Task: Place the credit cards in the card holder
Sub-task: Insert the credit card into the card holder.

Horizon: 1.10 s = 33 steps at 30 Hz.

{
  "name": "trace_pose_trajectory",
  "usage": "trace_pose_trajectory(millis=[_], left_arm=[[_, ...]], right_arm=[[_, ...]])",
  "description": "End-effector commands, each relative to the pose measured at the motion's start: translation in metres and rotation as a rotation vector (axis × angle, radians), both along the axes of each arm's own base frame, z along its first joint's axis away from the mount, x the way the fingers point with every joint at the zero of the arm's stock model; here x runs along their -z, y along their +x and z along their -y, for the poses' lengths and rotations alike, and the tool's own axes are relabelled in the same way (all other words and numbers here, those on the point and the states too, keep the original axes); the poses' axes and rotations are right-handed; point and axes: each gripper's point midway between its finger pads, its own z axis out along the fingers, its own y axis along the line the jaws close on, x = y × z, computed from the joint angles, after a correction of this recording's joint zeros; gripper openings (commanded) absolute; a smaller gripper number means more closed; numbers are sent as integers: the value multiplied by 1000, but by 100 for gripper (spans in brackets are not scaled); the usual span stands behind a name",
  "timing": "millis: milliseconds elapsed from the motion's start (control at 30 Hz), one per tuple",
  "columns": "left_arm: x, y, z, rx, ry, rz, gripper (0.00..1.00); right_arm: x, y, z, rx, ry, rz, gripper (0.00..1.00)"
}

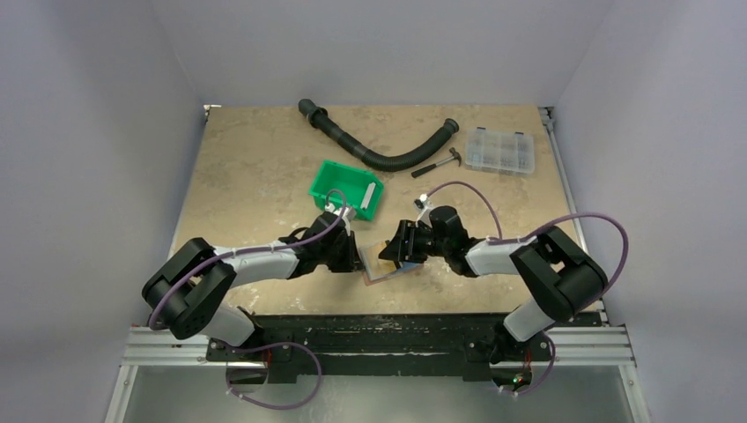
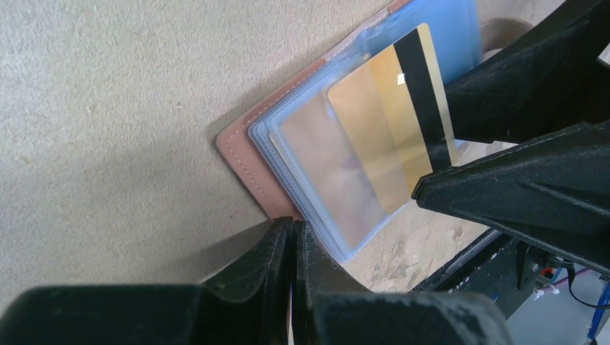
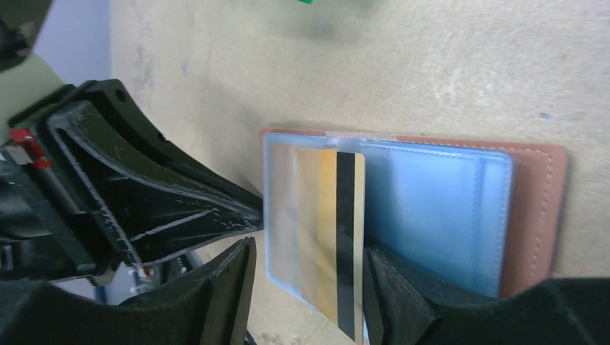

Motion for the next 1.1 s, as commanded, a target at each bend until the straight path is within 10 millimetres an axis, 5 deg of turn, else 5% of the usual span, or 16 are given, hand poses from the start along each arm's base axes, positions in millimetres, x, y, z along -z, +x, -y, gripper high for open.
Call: trace_pose_trajectory(millis=[0,100,400,700,933,1067], left_arm=[[16,-11,-6,9,42,-43,3],[17,-11,-5,14,43,-43,3],[17,-8,2,30,34,-46,2],[16,-9,-1,32,49,-47,2],[12,-7,5,28,19,-48,2],[7,-6,6,24,10,-42,2]], right_arm=[[33,-9,36,33,-262,-37,62],[33,-7,33,19,-309,-13,62],[14,-24,-24,-155,-250,81,53],[13,-18,1,-92,-328,84,56],[2,-41,-42,-158,-256,76,55],[2,-35,-31,-111,-350,112,56]])
